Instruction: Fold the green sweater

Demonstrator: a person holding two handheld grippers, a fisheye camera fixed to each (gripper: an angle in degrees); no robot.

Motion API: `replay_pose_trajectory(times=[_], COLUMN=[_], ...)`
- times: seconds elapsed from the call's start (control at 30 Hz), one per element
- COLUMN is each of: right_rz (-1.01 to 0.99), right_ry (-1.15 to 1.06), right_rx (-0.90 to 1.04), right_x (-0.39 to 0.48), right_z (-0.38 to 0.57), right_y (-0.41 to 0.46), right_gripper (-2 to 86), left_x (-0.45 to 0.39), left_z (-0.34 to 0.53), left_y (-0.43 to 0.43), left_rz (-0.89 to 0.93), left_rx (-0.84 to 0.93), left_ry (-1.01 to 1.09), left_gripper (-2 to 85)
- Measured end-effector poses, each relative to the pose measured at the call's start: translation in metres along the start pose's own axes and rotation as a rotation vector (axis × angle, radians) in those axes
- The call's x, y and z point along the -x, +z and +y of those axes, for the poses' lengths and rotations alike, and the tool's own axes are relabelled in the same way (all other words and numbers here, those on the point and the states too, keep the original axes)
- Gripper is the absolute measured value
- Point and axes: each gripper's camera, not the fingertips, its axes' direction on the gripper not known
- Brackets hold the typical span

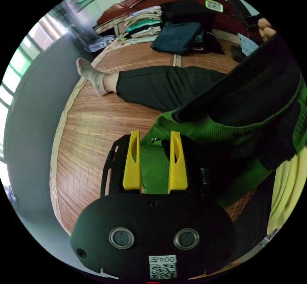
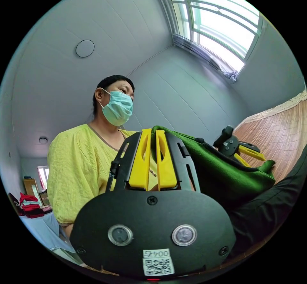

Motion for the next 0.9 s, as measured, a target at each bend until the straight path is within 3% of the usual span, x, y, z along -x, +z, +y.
replay_pose_trajectory(times=[0.23, 0.5, 0.7, 0.8, 0.9], right_rz=[-0.014, 0.011, 0.052, 0.117, 0.176], right_ry=[0.004, 0.02, 0.025, 0.033, 0.038], right_rx=[-0.014, -0.016, -0.026, -0.02, -0.001], right_x=[-0.006, -0.015, -0.017, -0.016, -0.013], right_z=[-0.01, -0.019, -0.026, -0.034, -0.046], right_y=[-0.02, -0.037, -0.039, -0.034, -0.025], right_gripper=[3.6, 3.7, 3.5, 3.4, 3.4], left_x=[-0.007, -0.03, -0.049, -0.05, -0.034], left_z=[-0.072, -0.095, -0.087, -0.08, -0.057], left_y=[0.047, 0.049, 0.004, -0.025, -0.087], left_rz=[0.181, 0.204, 0.169, 0.207, 0.179], left_rx=[0.19, 0.255, 0.201, 0.23, 0.146], left_ry=[0.121, 0.097, -0.029, -0.147, -0.314], left_gripper=[14.4, 15.0, 7.1, 4.4, 3.6])
